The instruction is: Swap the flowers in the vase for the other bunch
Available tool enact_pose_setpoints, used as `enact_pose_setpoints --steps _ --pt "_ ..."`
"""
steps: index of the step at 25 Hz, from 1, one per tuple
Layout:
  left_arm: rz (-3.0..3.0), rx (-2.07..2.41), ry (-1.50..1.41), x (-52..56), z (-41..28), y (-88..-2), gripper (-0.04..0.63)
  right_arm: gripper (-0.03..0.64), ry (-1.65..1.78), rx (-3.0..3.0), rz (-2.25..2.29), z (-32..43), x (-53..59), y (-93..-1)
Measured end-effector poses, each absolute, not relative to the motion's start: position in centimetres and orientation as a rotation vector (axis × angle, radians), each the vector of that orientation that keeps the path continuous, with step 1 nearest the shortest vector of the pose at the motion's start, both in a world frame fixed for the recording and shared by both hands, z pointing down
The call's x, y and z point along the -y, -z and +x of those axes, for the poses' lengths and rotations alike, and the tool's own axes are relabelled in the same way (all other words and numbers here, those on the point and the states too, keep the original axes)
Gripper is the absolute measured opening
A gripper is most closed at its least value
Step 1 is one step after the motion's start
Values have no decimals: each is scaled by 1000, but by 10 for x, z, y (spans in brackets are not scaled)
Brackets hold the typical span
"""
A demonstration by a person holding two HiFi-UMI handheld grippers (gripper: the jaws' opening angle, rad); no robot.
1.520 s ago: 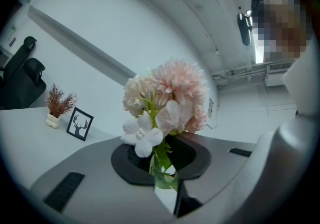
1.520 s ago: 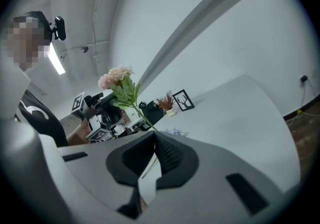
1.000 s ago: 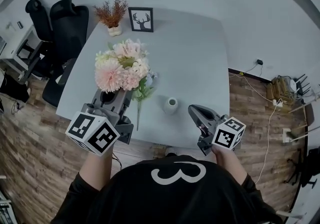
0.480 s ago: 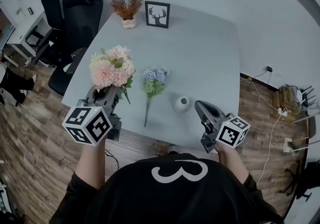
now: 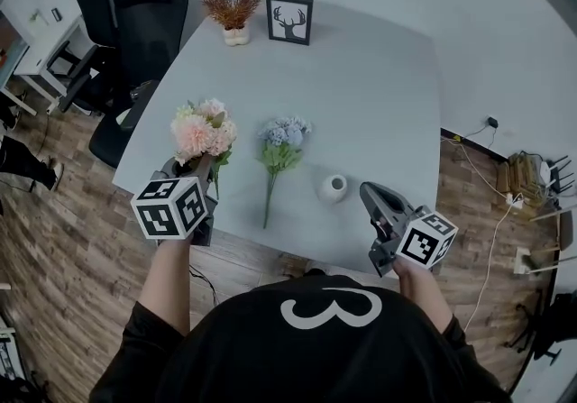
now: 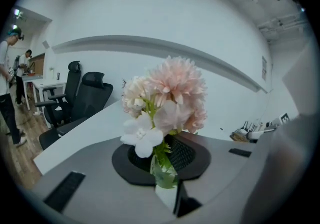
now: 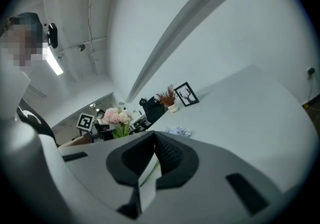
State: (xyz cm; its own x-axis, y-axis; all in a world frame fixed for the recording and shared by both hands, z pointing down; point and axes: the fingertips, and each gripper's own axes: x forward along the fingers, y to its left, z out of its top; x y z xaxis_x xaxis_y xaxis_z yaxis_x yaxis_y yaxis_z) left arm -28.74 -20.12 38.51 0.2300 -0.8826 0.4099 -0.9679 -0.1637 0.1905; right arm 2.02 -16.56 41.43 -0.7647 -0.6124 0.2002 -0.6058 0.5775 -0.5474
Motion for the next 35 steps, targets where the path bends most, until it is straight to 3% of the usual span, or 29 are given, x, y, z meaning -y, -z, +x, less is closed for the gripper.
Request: enact_pose_setpoints --steps 18,29,35 --pt "1857 1601 -719 274 -301 -520 55 9 1007 -2716 -1237 65 181 -427" --pt "1749 1563 -711 288 -310 -562 59 9 1002 -2660 -1331 87 188 -425" --pt "1768 1503 -673 290 -305 -574 117 9 1019 -2654 -1340 86 187 -429"
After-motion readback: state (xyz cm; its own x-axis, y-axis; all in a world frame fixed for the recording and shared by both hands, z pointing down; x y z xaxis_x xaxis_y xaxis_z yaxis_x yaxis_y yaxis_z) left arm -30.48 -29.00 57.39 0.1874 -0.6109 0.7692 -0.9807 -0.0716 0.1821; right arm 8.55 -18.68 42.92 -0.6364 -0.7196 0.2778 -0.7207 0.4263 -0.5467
